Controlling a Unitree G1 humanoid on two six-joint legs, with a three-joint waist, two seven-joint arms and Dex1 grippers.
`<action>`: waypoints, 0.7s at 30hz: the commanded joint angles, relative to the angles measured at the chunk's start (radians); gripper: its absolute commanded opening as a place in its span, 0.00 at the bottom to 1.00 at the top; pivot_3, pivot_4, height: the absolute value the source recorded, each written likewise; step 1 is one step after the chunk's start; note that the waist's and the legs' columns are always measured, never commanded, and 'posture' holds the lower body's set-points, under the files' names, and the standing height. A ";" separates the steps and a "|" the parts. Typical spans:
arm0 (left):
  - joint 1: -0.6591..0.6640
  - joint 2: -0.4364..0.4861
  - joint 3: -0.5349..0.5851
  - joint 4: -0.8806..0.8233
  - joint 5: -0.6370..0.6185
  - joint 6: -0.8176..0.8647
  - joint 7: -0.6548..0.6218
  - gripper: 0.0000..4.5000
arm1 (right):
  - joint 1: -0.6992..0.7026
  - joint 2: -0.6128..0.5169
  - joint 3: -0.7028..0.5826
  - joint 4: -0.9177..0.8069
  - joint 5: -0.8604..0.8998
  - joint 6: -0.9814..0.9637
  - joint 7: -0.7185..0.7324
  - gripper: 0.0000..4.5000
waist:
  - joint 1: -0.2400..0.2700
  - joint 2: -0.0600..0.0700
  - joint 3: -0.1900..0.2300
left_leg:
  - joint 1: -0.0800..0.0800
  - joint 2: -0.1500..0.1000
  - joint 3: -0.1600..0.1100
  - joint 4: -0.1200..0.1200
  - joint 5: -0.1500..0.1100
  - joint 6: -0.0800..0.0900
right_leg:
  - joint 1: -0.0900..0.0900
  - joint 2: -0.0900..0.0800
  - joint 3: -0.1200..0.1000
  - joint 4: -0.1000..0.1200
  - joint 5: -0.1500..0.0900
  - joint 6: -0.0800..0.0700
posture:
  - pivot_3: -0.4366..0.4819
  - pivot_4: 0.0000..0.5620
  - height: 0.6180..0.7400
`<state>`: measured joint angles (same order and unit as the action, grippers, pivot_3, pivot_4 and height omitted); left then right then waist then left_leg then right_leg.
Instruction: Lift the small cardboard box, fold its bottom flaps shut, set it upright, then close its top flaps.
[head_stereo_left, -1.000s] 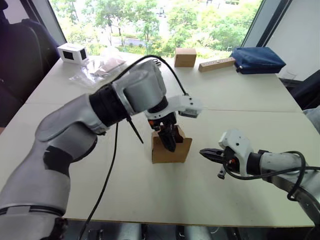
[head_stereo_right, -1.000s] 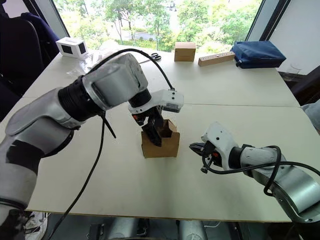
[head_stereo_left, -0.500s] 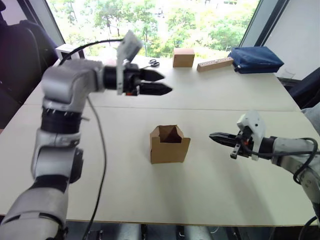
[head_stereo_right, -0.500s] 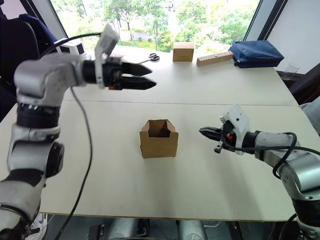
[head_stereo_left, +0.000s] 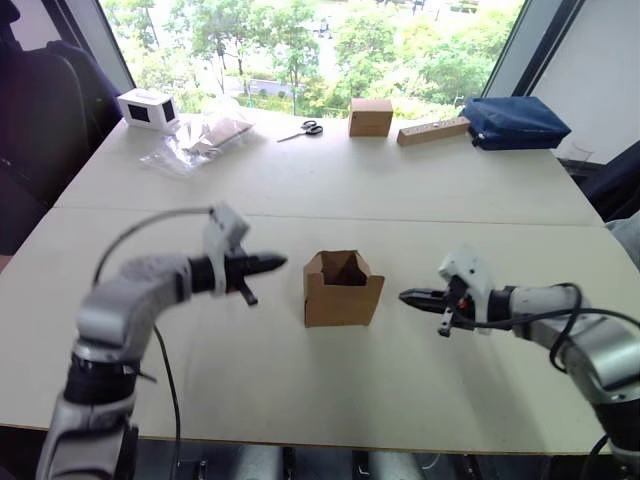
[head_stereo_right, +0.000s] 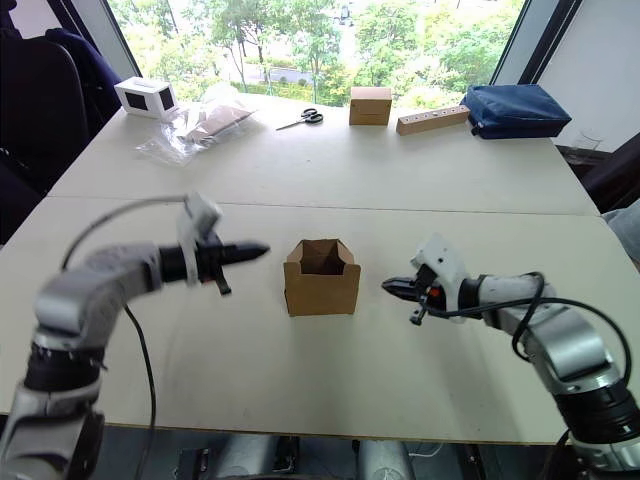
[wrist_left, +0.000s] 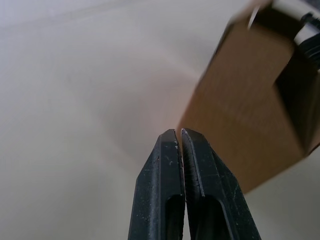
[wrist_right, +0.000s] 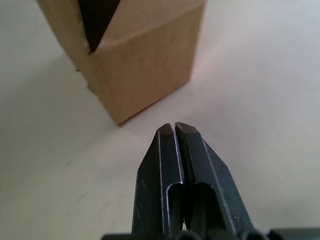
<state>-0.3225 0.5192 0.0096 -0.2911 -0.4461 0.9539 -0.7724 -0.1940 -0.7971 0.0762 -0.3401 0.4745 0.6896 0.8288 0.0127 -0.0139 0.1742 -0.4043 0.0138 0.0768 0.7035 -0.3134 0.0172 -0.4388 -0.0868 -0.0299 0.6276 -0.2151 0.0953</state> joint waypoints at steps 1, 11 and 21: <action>0.010 0.016 0.001 -0.061 -0.009 -0.035 0.014 0.27 | -0.007 0.011 0.000 -0.032 -0.021 -0.020 -0.007 0.00 | 0.003 0.000 0.000 | 0.000 0.000 -0.001 0.000 -0.001 0.002 | 0.000 0.000 -0.001 0.001 0.000 0.000 | 0.48 0.27 1.00; 0.066 -0.008 -0.121 -0.076 0.023 -0.075 0.064 0.69 | -0.008 0.067 0.051 -0.027 -0.062 -0.034 -0.008 0.00 | 0.000 0.000 -0.001 | 0.003 0.000 0.000 0.000 -0.001 0.002 | 0.002 0.000 0.000 0.000 0.000 0.000 | 0.48 0.27 1.00; 0.038 0.028 -0.171 -0.036 0.056 -0.125 0.033 0.69 | 0.036 0.086 0.075 -0.128 -0.009 0.059 0.016 0.00 | -0.001 0.000 -0.001 | 0.008 0.000 0.000 -0.002 -0.001 0.002 | 0.007 0.000 -0.001 -0.001 -0.001 -0.001 | 0.48 0.27 1.00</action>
<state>-0.2712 0.5416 -0.1439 -0.3220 -0.3895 0.8582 -0.7179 -0.1802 -0.7249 0.1342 -0.3860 0.4172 0.7369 0.8302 0.0118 -0.0135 0.1736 -0.3941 0.0139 0.0768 0.7004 -0.3149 0.0195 -0.4302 -0.0870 -0.0305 0.6258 -0.2164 0.0931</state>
